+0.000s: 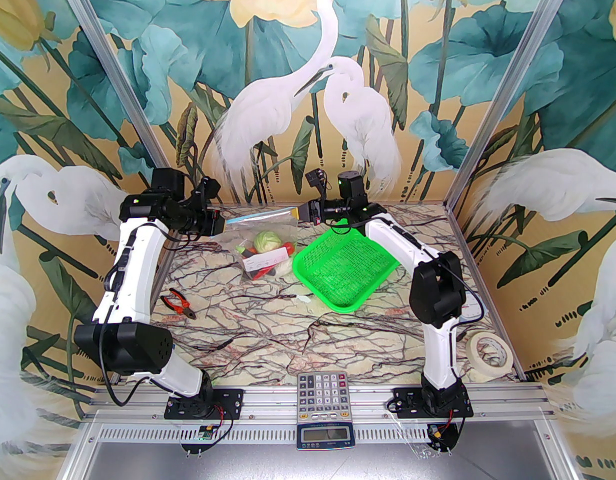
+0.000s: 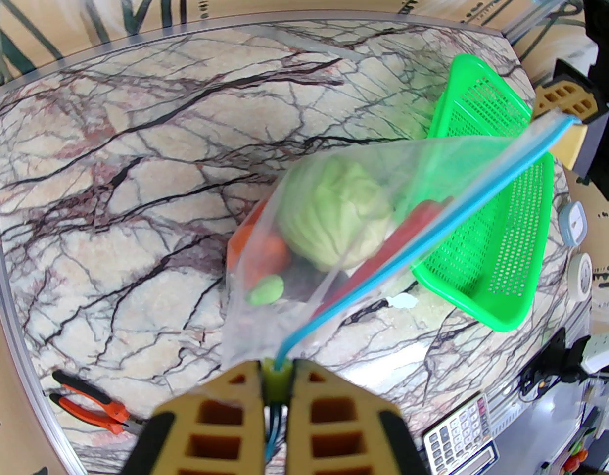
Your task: Place the food in the zip-top bag and seal the zipper
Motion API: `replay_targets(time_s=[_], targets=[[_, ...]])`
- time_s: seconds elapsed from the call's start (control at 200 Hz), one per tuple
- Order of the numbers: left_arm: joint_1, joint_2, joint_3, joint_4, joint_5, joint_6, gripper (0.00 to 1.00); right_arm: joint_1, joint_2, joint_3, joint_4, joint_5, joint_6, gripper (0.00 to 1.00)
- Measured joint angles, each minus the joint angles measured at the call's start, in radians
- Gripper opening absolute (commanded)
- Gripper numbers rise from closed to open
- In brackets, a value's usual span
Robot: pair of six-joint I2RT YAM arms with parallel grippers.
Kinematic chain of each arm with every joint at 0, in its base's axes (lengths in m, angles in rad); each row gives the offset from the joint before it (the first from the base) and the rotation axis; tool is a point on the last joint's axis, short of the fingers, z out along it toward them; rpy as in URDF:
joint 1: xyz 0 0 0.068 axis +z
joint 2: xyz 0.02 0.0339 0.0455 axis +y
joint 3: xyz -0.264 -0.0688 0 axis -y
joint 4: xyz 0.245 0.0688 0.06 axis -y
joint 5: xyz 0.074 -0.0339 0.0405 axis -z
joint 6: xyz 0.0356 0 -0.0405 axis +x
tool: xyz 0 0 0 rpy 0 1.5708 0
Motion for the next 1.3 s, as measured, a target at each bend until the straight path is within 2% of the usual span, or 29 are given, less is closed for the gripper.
replay_targets(time_s=[0.47,0.775,0.955,1.1,1.22,1.301], targets=[[0.023,-0.066,-0.084,0.063,-0.007,-0.061,0.00,0.007,-0.017,-0.007,-0.032,0.023,-0.010,0.00],[0.039,-0.282,-0.276,0.180,-0.090,-0.158,0.00,0.074,-0.046,0.063,-0.200,0.060,-0.095,0.00],[0.039,-0.433,-0.349,0.184,-0.128,-0.223,0.00,0.099,-0.088,0.063,-0.321,0.014,-0.141,0.00],[0.037,-0.496,-0.353,0.130,-0.152,-0.258,0.00,0.112,-0.126,0.063,-0.426,-0.063,-0.161,0.00],[0.034,-0.501,-0.349,0.105,-0.168,-0.259,0.00,0.116,-0.131,0.068,-0.489,-0.096,-0.163,0.00],[0.037,-0.449,-0.349,0.118,-0.172,-0.253,0.00,0.115,-0.099,0.108,-0.532,-0.094,-0.160,0.00]])
